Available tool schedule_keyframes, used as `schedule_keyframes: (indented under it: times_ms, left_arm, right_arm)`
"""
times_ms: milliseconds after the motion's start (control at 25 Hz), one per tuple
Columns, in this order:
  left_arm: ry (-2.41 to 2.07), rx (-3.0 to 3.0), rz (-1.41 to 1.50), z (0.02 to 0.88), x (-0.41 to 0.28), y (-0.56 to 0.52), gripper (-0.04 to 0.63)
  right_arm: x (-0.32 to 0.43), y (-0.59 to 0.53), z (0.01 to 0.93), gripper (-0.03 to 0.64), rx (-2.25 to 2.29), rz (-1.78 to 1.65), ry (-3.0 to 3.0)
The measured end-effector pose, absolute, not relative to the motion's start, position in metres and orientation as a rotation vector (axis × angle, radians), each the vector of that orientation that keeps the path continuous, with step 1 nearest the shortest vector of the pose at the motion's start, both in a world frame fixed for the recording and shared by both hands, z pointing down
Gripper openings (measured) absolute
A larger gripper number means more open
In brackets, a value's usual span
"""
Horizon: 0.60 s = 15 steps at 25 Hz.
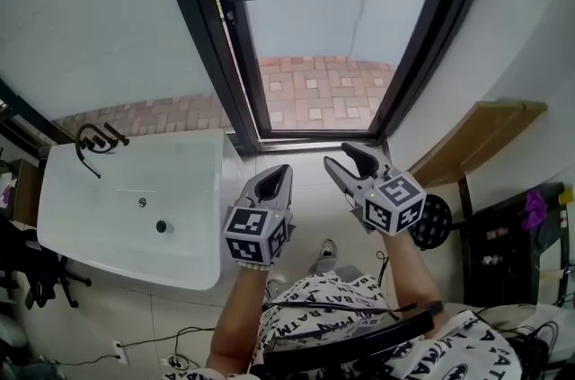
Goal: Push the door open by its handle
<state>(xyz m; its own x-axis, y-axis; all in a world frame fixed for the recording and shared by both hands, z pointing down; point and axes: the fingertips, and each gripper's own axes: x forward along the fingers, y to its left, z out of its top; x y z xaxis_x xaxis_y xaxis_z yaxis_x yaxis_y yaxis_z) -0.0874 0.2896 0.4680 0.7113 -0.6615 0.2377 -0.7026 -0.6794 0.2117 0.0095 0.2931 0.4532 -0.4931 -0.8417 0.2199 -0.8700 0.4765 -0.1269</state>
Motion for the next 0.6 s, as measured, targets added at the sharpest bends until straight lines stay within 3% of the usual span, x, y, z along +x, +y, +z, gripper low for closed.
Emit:
schedule_keyframes:
  times_ms: [160, 600]
  left_arm:
    - [-1.103, 2.627, 0.203, 0.469, -0.082, 0.274, -0.011]
    - [-1.247, 2.527, 0.179, 0.473, -0.066, 0.230, -0.011]
  right_arm:
    - [0.015, 0.264, 0.443, 0.259, 1.427, 0.298, -2.622]
    - [0.067, 0.167, 0.416, 0.255, 1.346, 0.102, -2.603]
